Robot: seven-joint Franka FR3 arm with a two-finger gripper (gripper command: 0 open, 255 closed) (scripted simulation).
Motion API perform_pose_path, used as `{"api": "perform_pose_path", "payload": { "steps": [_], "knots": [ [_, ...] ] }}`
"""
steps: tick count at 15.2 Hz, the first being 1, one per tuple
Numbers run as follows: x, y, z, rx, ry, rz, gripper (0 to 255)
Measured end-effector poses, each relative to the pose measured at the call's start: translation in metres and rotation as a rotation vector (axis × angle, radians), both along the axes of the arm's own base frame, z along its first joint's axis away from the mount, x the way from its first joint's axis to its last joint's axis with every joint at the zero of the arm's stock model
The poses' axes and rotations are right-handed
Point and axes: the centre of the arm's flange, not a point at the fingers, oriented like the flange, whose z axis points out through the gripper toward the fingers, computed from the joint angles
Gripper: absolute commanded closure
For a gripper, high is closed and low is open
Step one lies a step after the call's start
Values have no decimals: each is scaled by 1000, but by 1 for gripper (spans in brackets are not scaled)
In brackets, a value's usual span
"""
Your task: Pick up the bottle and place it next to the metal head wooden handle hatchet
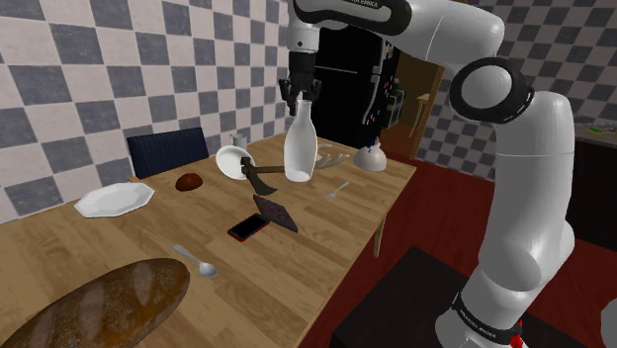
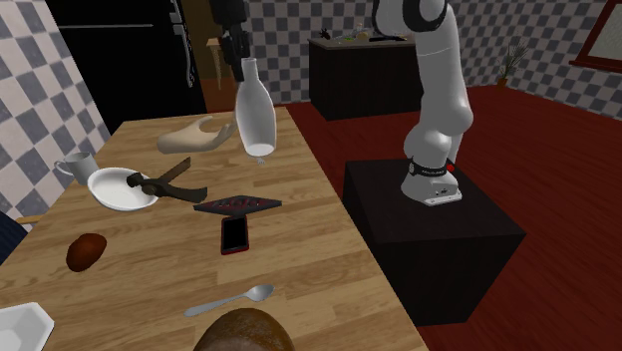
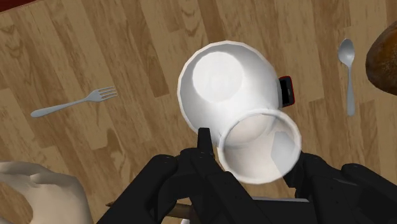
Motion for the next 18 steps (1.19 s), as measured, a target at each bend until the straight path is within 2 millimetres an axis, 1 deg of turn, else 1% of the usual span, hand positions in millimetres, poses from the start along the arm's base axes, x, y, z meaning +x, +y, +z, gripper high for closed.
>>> {"api": "perform_pose_path", "payload": {
  "steps": [3,5,7,9,10,12,18],
  "knots": [
    [18,-31,-13,0,0,0,255],
    [33,-53,-19,0,0,1,255],
    [49,-71,-29,0,0,1,255],
    [61,-96,-35,1,-2,2,255],
    [64,-101,-40,0,0,1,255],
    [70,-105,-51,0,2,1,255],
    [69,-107,-84,0,0,1,255]
  ]
}}
